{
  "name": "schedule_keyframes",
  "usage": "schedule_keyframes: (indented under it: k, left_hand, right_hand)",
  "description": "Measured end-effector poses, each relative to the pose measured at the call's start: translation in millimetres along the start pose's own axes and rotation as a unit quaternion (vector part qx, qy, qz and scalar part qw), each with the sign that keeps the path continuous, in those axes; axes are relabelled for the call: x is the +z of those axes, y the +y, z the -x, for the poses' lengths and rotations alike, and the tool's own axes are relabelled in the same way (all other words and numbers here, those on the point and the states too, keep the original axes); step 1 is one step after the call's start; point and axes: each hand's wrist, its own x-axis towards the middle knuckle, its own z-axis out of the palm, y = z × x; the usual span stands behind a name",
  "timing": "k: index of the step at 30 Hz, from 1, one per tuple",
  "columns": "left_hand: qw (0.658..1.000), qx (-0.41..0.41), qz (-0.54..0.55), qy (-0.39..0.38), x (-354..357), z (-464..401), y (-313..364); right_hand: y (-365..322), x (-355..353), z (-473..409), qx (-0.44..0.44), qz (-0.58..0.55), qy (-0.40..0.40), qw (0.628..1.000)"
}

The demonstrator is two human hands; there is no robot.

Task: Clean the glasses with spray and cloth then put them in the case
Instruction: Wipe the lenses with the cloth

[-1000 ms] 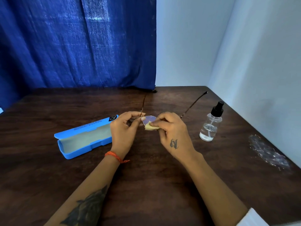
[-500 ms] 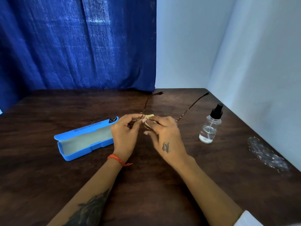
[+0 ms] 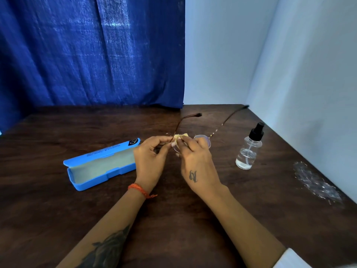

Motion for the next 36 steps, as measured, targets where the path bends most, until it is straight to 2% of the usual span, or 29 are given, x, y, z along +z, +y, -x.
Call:
schedule_keyframes:
  k: [2,6,9,14,20,23,30,36]
  left_hand:
    - [1.0,-0.004,0.0,-0.001,0,1,0]
    - [0.999,-0.019,0.035,0.005,1,1,2]
    - [0.999,-0.019,0.048,0.008,1,0,3]
    - [0.999,-0.003,0.036,0.008,-1,-1,2]
    - [1.0,0.006,0.001,0.014,-2,-2,-1]
    - [0.999,0.015,-0.023,0.024,-2,-1,0]
    - [0.999,0.013,-0.021,0.043,-2,-1,3]
    - [0.998,-0.005,0.001,0.055,-4,-3,4]
  right_hand:
    - [-1,0,0,0.003,-0.04,-0.011,0.999]
    - [4,-7,-3,0.016,-0.158,0.037,0.987]
    - [7,-9,-5,0.023,-0.194,0.049,0.98]
    - [5,-11,-2,-0.022,-0.15,0.055,0.987]
    - [6,-9,-1,-0.041,-0.019,-0.021,0.999]
    - [4,-10,-1,-0.03,0.022,-0.026,0.999]
    - [-3,-10,3,-0.021,-0.004,0.034,0.999]
    - [7,-9,4,-0.016,-0.083,0.071,0.994]
